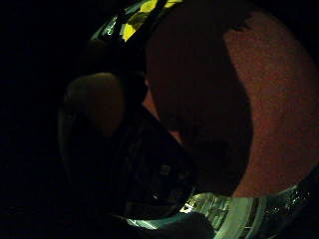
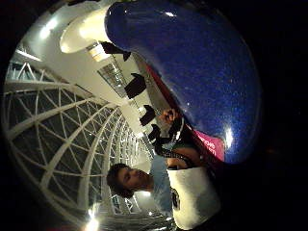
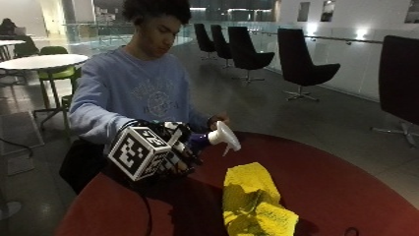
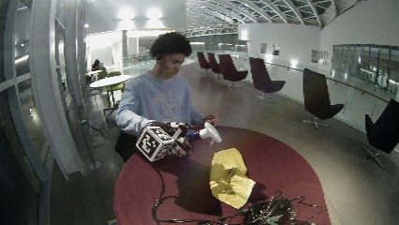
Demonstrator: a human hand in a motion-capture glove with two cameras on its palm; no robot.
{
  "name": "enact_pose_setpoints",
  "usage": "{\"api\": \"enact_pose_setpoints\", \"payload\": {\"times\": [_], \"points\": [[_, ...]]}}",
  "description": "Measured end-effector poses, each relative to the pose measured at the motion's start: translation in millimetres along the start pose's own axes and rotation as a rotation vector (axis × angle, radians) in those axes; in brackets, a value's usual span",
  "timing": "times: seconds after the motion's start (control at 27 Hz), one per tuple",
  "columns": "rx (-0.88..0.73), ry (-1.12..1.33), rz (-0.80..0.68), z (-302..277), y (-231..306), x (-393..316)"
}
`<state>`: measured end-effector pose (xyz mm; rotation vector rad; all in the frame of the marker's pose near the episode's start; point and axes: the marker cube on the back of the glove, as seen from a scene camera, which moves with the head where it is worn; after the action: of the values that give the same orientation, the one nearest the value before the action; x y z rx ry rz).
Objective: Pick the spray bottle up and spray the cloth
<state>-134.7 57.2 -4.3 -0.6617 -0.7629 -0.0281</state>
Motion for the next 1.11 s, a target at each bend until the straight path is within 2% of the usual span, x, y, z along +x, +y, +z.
{"api": "enact_pose_setpoints", "payload": {"times": [1.11], "points": [[-0.004,0.005,0.051,6,-12,-8]]}}
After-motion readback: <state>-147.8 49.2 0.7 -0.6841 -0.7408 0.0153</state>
